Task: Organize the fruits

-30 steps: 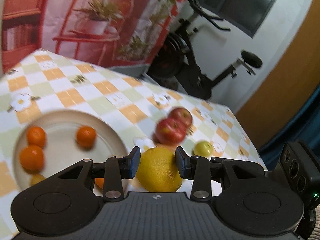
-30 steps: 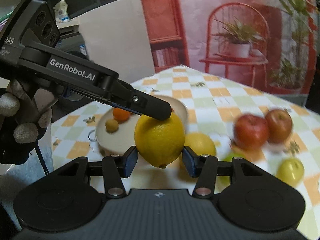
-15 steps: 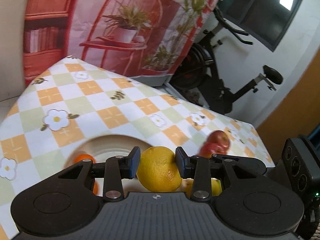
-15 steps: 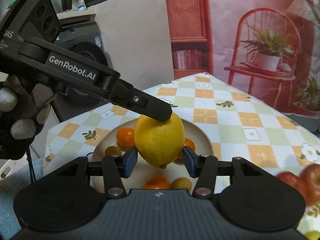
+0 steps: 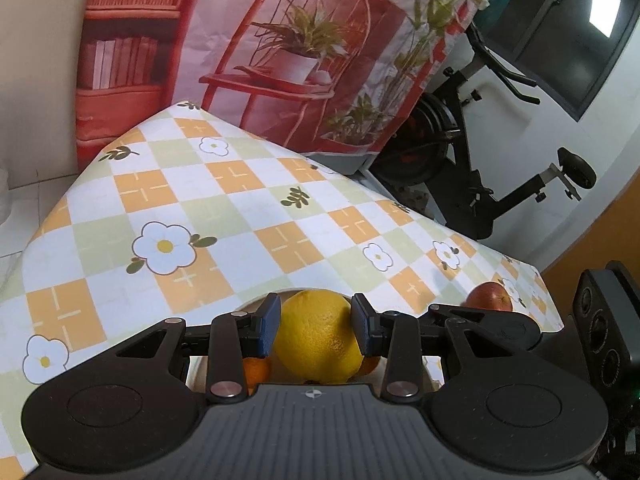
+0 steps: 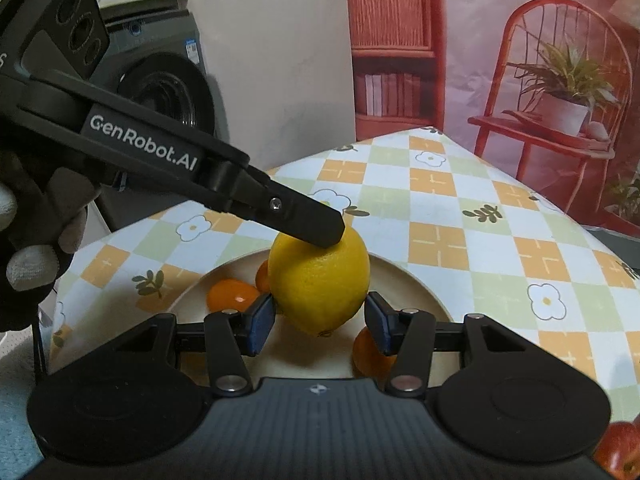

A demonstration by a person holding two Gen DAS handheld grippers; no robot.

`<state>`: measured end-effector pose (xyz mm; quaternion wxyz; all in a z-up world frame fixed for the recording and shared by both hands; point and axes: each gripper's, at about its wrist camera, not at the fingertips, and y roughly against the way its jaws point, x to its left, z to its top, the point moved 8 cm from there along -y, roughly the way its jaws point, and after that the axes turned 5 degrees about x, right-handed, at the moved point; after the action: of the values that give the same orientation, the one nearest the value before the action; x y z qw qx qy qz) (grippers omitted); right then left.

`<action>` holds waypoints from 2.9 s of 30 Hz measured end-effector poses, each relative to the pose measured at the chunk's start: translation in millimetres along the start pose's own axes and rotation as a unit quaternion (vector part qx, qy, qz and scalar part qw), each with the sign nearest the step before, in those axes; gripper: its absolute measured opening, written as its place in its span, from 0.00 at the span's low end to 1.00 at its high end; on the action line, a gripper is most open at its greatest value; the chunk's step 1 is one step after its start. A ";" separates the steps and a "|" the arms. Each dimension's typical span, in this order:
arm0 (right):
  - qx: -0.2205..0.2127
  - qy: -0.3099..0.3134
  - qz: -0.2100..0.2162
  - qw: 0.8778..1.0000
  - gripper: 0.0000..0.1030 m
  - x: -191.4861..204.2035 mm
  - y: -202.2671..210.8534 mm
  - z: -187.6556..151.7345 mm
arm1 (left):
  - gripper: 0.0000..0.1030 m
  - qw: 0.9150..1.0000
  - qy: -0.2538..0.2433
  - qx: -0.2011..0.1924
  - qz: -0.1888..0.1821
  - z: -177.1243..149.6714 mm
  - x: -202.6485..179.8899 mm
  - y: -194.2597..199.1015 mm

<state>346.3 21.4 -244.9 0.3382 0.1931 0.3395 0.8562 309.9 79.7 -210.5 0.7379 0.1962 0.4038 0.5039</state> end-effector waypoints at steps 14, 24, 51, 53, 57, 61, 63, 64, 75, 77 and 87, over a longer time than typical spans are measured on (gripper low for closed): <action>0.025 0.009 -0.021 0.999 0.51 -7.1 -19.8 0.2 | 0.40 1.000 -0.002 0.006 0.005 0.3 6.9 -16.2; 0.032 0.010 -0.030 0.999 0.52 -8.3 -21.5 -1.1 | 0.42 1.000 -0.018 0.011 0.018 -2.0 2.8 -21.1; -0.059 -0.052 -0.071 0.994 0.54 -32.7 86.3 -29.3 | 0.43 0.990 -0.066 -0.066 0.105 -4.5 -44.1 14.8; -0.071 -0.062 -0.081 0.992 0.54 -39.5 101.3 -36.5 | 0.44 0.988 -0.083 -0.073 0.106 -7.6 -59.4 16.9; -0.087 -0.085 -0.102 0.987 0.54 -54.6 131.4 -56.5 | 0.44 0.984 -0.117 -0.085 0.107 -15.5 -87.9 18.5; -0.097 -0.112 -0.124 0.981 0.54 -69.9 158.5 -81.7 | 0.44 0.981 -0.138 -0.089 0.100 -25.8 -112.8 16.1; -0.101 -0.124 -0.132 0.978 0.54 -75.3 170.5 -93.7 | 0.44 0.981 -0.148 -0.087 0.094 -32.4 -124.2 13.4; -0.102 -0.130 -0.136 0.977 0.54 -77.4 176.0 -99.6 | 0.44 0.981 -0.151 -0.086 0.091 -34.8 -128.3 11.6; -0.105 -0.173 -0.165 0.965 0.54 -91.9 210.4 -154.7 | 0.44 0.980 -0.174 -0.063 0.071 -55.5 -153.6 -7.2; -0.105 -0.178 -0.170 0.964 0.54 -94.6 212.9 -159.4 | 0.44 0.980 -0.177 -0.059 0.068 -58.2 -157.7 -10.0; -0.104 -0.194 -0.183 0.958 0.54 -107.3 221.2 -176.0 | 0.44 0.979 -0.187 -0.051 0.065 -66.0 -167.8 -13.3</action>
<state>223.3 -253.7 -220.6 0.5667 0.2540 0.2063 0.7562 237.4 -84.9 -192.4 0.7753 0.2752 0.2188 0.5246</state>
